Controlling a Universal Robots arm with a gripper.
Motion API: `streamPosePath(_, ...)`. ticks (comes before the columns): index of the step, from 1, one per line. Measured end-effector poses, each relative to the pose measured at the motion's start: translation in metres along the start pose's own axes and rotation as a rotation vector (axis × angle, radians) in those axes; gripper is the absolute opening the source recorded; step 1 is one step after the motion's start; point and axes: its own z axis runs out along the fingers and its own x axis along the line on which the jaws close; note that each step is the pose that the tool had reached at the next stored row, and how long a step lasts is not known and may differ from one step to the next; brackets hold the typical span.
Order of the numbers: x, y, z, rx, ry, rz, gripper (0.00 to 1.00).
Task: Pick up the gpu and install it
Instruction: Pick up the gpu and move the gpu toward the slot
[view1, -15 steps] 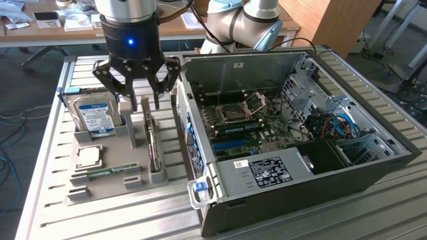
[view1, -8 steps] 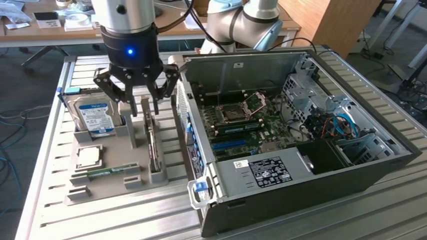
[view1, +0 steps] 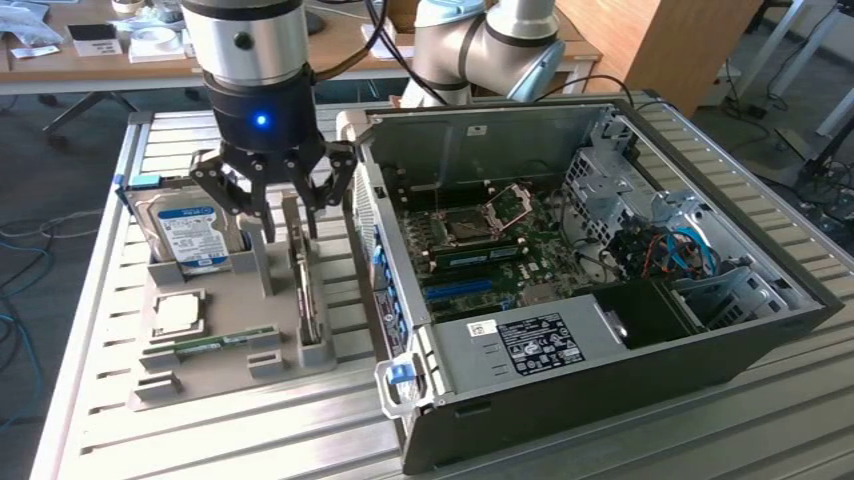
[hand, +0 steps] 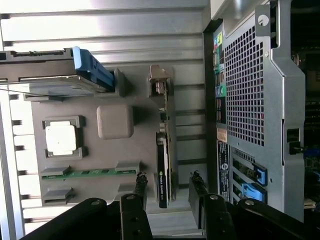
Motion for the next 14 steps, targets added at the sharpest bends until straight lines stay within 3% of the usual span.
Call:
streamPosePath(8, 0.001, -0.0001, 0.014, -0.0005, -0.0036, -0.003, 0.47)
streamPosePath(14, 0.001, -0.0001, 0.0146, -0.0004, -0.0037, -0.003, 0.47)
